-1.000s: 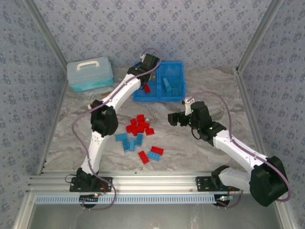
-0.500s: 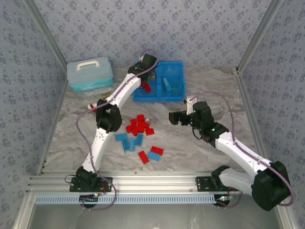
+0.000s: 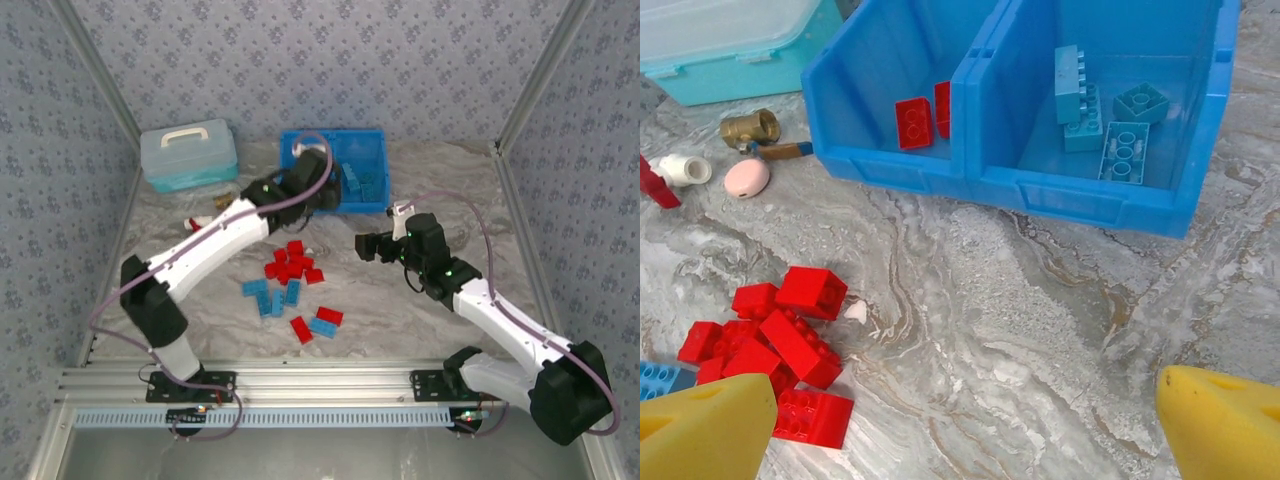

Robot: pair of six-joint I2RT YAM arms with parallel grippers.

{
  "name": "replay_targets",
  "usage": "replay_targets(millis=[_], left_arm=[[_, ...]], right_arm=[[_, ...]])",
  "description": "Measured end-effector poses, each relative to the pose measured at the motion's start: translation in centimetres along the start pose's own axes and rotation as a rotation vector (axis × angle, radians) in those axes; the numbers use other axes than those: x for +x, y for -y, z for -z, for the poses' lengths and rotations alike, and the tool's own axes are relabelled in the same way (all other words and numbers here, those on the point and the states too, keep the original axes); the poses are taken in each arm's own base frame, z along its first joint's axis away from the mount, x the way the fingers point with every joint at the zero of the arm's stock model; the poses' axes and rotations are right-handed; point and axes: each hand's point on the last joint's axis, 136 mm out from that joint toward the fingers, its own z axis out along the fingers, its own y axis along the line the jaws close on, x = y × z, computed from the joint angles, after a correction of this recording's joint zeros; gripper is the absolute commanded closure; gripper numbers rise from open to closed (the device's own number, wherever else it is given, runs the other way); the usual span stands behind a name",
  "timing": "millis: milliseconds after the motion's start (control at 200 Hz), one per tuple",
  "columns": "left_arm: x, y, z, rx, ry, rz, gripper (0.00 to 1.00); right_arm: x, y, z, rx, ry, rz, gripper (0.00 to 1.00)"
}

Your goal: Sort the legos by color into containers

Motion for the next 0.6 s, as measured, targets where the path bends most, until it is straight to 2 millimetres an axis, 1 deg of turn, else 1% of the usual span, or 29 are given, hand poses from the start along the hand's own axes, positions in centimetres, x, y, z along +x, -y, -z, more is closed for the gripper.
replay_targets(millis=[30,35,60,75,90,95,110,120,135,160,165,215,265,270,295,360,490,600], left_arm=[[1.4,0.1,0.0,-0.005,-0.018,0.007,0.52],[1.9,0.1,0.0,-0.007,-0.026,0.008,0.52],[3.1,0.0,-0.2,-0.018,-0.041,0.015,0.52],[4.1,-0.1,-0.5,-0.027,-0.059,0.019,0.51],[4.6,-0.1,-0.6,-0.032,-0.065,0.022,0.51],[5.2,-0.3,-0.8,-0.04,-0.075,0.026,0.51],[6.1,-0.5,-1.1,-0.05,-0.091,0.026,0.51],[7.1,-0.7,-1.4,-0.063,-0.108,0.031,0.51],[7.7,-0.8,-1.6,-0.071,-0.118,0.031,0.5],[9.5,-1.4,-2.1,-0.097,-0.148,0.043,0.49],[9.5,-1.4,-2.1,-0.097,-0.148,0.043,0.49],[12.6,-2.4,-3.1,-0.144,-0.202,0.056,0.46],[14.6,-3.1,-3.8,-0.18,-0.237,0.07,0.45],[15.1,-3.3,-4.0,-0.19,-0.246,0.07,0.45],[15.9,-3.6,-4.4,-0.208,-0.261,0.073,0.44],[17.5,-4.3,-5.4,-0.253,-0.288,0.08,0.42],[18.6,-5.2,-6.8,-0.306,-0.296,0.105,0.31],[19.5,-6.1,-7.8,-0.348,-0.305,0.115,0.31]], right_arm=[[-0.1,0.0,0.0,0.002,0.003,0.0,0.0],[-0.1,0.0,0.0,0.003,0.003,0.0,0.0],[-0.1,0.1,0.1,0.005,0.005,0.0,0.0],[-0.1,0.1,0.1,0.007,0.006,0.0,0.0],[-0.2,0.1,0.1,0.009,0.007,0.0,0.0],[-0.2,0.1,0.1,0.009,0.007,0.0,0.0],[-0.2,0.2,0.1,0.01,0.008,0.0,0.0],[-0.2,0.2,0.2,0.011,0.01,0.0,0.0],[-0.3,0.2,0.2,0.014,0.012,0.0,0.0],[-0.3,0.3,0.2,0.017,0.014,0.0,0.0],[-0.3,0.3,0.2,0.018,0.014,0.0,0.0],[-0.4,0.4,0.3,0.024,0.019,0.0,0.0],[-0.4,0.5,0.3,0.03,0.021,0.0,0.0],[-0.4,0.5,0.3,0.031,0.021,0.0,0.0],[-0.4,0.5,0.3,0.032,0.021,0.0,0.0],[-0.4,0.6,0.3,0.035,0.02,0.0,0.0],[-0.4,0.7,0.3,0.043,0.021,0.0,0.0],[-0.3,0.7,0.3,0.043,0.02,0.0,0.0]])
